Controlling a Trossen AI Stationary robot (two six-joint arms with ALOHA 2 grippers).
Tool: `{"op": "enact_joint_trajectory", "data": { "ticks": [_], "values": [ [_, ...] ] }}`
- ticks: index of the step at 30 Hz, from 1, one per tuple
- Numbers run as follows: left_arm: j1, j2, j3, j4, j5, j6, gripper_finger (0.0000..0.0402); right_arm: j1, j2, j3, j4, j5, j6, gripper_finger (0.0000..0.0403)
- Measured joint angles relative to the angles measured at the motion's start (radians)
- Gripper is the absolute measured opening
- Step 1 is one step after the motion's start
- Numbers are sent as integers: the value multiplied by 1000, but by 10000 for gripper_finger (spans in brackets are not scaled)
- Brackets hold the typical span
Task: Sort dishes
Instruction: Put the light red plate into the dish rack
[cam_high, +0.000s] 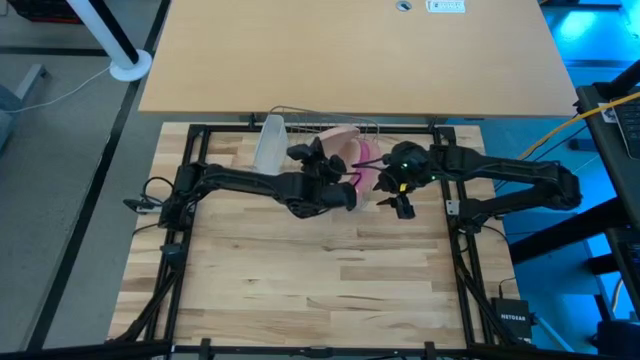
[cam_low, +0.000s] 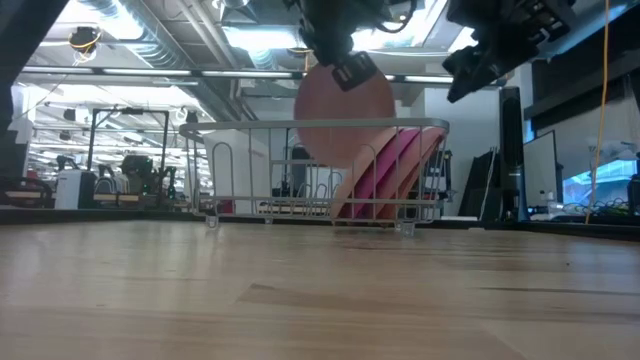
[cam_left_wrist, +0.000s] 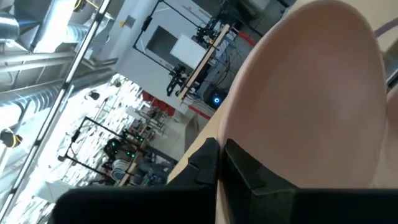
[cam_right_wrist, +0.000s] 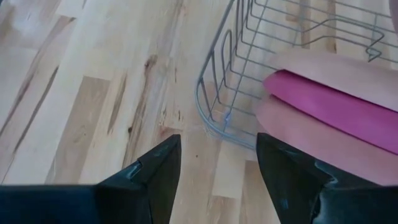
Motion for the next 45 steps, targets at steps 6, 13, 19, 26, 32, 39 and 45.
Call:
{"op": "enact_joint_trajectory", "data": {
  "ticks": [6,13,19,26,32,39,45],
  "values": [
    [-26,27,0,6,-5,-9,0,0,17,0,1,0,-1,214],
    [-38,99,0,15,0,-6,0,0,17,0,4,1,-1,214],
    [-49,116,-1,82,3,-7,0,0,17,0,5,2,-1,214],
    [-61,116,0,133,4,-12,0,0,17,0,4,3,-2,214],
    [-69,116,0,135,4,-7,0,0,17,0,4,3,-2,214],
    [-85,116,0,141,97,-124,3,0,17,0,4,3,-2,214],
    [-100,117,0,137,147,-138,3,0,17,0,4,3,-2,214]
  ]
}}
